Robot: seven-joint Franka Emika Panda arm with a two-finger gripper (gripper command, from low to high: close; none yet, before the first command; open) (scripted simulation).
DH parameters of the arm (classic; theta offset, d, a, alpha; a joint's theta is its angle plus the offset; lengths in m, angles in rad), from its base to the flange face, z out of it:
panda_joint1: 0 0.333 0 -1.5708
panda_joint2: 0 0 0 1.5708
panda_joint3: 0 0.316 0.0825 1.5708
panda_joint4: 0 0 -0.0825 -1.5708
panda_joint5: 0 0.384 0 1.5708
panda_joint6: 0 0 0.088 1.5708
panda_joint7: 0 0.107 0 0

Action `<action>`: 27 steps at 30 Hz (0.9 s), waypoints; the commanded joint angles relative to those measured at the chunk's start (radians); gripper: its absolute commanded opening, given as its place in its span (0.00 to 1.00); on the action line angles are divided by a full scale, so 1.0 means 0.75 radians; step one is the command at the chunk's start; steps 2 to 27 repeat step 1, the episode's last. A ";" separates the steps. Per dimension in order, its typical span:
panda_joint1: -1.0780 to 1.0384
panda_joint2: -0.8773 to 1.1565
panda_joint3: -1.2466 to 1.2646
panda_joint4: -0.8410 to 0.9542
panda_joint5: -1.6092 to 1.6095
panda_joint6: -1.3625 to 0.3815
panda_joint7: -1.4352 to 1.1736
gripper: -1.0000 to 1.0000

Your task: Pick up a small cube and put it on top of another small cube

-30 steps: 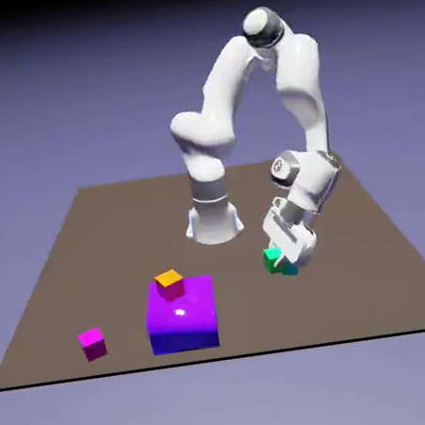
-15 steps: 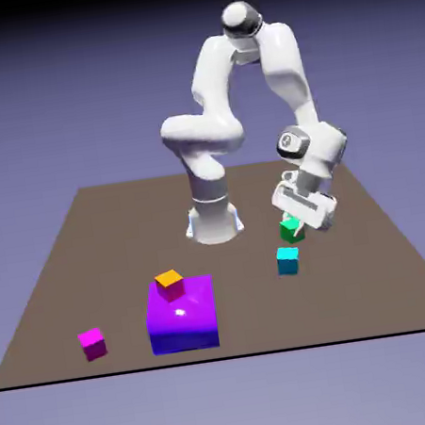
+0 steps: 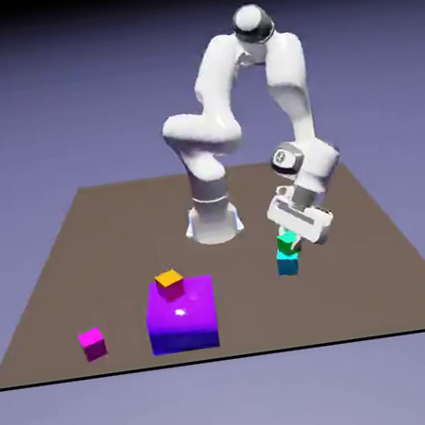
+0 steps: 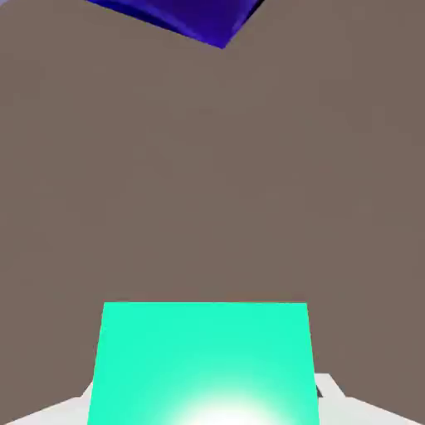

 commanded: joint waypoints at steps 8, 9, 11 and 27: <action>0.000 0.000 0.000 0.000 0.000 0.000 0.000 1.00; 0.000 0.000 0.000 0.000 0.000 0.000 0.000 1.00; 0.000 0.000 0.000 0.000 0.000 0.000 0.000 1.00; 0.000 0.000 0.000 0.000 0.000 0.000 0.000 1.00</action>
